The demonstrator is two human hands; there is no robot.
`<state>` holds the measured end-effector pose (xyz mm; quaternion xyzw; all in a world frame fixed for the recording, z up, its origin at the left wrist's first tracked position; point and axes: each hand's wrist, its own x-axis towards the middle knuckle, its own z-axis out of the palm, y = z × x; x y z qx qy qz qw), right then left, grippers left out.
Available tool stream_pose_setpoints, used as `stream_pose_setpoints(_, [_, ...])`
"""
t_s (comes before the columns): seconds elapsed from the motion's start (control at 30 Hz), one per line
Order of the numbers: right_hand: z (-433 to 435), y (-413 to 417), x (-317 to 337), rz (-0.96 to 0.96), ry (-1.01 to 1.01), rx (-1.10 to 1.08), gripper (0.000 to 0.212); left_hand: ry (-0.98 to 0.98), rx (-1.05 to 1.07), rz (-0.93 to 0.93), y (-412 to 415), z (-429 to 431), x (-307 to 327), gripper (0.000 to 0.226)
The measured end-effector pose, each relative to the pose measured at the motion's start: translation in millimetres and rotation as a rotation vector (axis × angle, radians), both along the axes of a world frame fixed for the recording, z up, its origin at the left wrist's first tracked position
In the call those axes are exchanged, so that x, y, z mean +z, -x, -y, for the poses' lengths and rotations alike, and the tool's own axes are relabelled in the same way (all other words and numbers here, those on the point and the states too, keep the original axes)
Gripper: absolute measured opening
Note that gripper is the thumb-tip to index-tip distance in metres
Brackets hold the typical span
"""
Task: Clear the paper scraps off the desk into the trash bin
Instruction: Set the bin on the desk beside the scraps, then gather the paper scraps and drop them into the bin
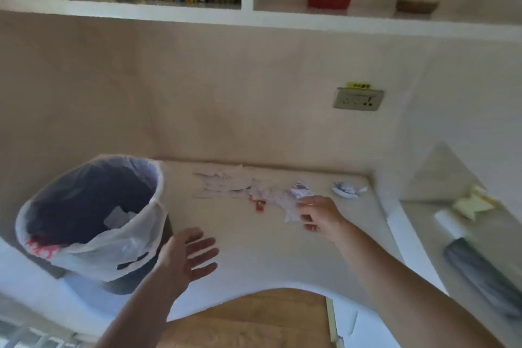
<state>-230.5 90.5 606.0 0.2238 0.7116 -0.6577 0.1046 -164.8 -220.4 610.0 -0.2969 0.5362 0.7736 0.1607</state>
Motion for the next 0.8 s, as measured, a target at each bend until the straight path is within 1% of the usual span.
stream_pose_setpoints(0.13, [-57, 6, -17, 0.01, -0.05, -0.105, 0.027, -0.011, -0.072, 0.018, 44, -44, -7, 0.012])
stream_pose_setpoints(0.2, [-84, 18, -27, 0.034, -0.147, -0.14, 0.022, 0.004, -0.097, 0.028, 68, -66, -11, 0.011])
stream_pose_setpoints(0.23, [-97, 26, -32, 0.041, -0.255, -0.142, 0.028, 0.019, -0.102, 0.035, 81, -76, -14, 0.01])
stream_pose_setpoints(0.3, [-123, 44, -43, 0.054, -0.464, -0.126, 0.052, 0.076, -0.11, 0.028, 106, -99, -20, 0.009])
stream_pose_setpoints(0.33, [-135, 53, -46, 0.059, -0.519, -0.128, 0.061, 0.126, -0.124, 0.003, 119, -111, -26, 0.009])
stream_pose_setpoints(0.37, [-146, 63, -50, 0.064, -0.556, -0.135, 0.066, 0.206, -0.157, -0.038, 130, -124, -33, 0.011])
stream_pose_setpoints(0.43, [-169, 88, -64, 0.081, -0.663, -0.106, 0.073, 0.466, -0.287, -0.17, 152, -149, -50, 0.025])
stream_pose_setpoints(0.5, [-189, 116, -77, 0.116, -0.808, -0.032, 0.077, 0.796, -0.521, -0.342, 172, -174, -71, 0.046])
stream_pose_setpoints(0.53, [-195, 129, -84, 0.121, -0.848, -0.001, 0.078, 0.968, -0.648, -0.418, 181, -186, -82, 0.056])
stream_pose_setpoints(0.6, [-201, 153, -96, 0.127, -0.848, 0.058, 0.081, 1.27, -0.866, -0.481, 203, -206, -103, 0.073])
stream_pose_setpoints(0.63, [-200, 162, -104, 0.136, -0.837, 0.093, 0.083, 1.359, -0.949, -0.461, 214, -213, -114, 0.082])
stream_pose_setpoints(0.7, [-192, 173, -122, 0.147, -0.786, 0.151, 0.089, 1.447, -1.036, -0.403, 237, -217, -134, 0.098])
stream_pose_setpoints(0.73, [-184, 174, -131, 0.164, -0.776, 0.179, 0.094, 1.479, -1.04, -0.385, 250, -214, -142, 0.105])
stream_pose_setpoints(0.8, [-162, 171, -149, 0.227, -0.833, 0.242, 0.106, 1.554, -0.984, -0.349, 276, -198, -152, 0.11])
